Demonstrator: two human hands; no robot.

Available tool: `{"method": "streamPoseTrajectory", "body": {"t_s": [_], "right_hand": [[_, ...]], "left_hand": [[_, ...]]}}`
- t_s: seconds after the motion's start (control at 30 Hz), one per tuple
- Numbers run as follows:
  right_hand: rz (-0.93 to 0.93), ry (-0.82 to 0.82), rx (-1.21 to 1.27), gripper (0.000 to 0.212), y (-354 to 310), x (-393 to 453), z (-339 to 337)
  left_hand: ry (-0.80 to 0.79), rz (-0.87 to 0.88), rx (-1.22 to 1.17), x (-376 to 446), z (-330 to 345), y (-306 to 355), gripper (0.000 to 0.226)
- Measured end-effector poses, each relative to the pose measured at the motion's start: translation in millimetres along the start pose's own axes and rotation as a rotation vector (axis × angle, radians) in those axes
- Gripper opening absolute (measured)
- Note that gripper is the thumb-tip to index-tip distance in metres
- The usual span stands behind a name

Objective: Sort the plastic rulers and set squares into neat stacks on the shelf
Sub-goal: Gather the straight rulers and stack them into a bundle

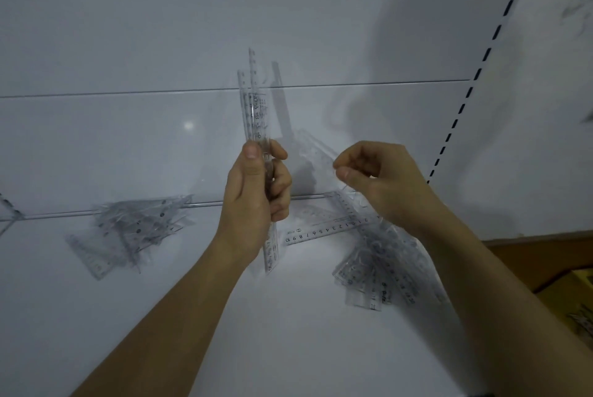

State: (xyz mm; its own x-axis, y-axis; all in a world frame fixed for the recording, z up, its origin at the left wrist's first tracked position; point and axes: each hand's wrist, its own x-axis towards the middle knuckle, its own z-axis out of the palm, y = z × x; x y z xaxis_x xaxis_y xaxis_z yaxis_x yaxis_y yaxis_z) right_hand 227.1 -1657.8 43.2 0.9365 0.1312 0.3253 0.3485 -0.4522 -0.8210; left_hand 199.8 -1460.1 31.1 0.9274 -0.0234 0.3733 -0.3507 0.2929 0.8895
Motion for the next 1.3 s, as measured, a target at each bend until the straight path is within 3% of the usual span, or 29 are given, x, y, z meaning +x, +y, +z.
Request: {"method": "streamPoseTrajectory", "body": {"t_s": [0.2,0.37,0.5,0.63,0.7,0.87,0.93,1.07,1.17,1.3], "right_hand": [[0.029,0.021,0.464,0.008,-19,-8,3],[-0.115,0.123,0.347,0.008,-23,-14,25],[-0.136,0.021,0.369,0.013,-25,-16,34],[-0.215,0.054,0.116,0.015,-18,-12,33],[-0.201,0.074,-0.096,0.016,-8,-8,26],[-0.130,-0.381,-0.661,0.033,10,-7,26],[-0.120,-0.435,-0.721,0.036,14,-7,30],[-0.073,-0.420,-0.739,0.032,17,-6,27],[-0.062,-0.361,-0.591,0.018,15,-4,27],[-0.191,-0.037,-0.435,0.012,10,-1,21]], "left_hand": [[0.036,-0.001,0.088,-4,4,-6,0.044],[-0.014,-0.077,0.156,-9,8,-5,0.046],[-0.027,-0.079,0.209,-12,13,-11,0.054],[0.005,-0.101,0.170,-7,8,-11,0.064],[0.025,-0.018,0.136,-3,2,-6,0.059],[0.064,0.178,0.160,-2,-12,-15,0.035],[0.067,0.161,0.229,-5,-14,-25,0.037],[0.037,0.054,0.308,-6,-18,-36,0.048],[0.047,0.016,0.306,-4,-21,-38,0.055],[0.073,0.059,0.227,-2,-21,-33,0.050]]}}
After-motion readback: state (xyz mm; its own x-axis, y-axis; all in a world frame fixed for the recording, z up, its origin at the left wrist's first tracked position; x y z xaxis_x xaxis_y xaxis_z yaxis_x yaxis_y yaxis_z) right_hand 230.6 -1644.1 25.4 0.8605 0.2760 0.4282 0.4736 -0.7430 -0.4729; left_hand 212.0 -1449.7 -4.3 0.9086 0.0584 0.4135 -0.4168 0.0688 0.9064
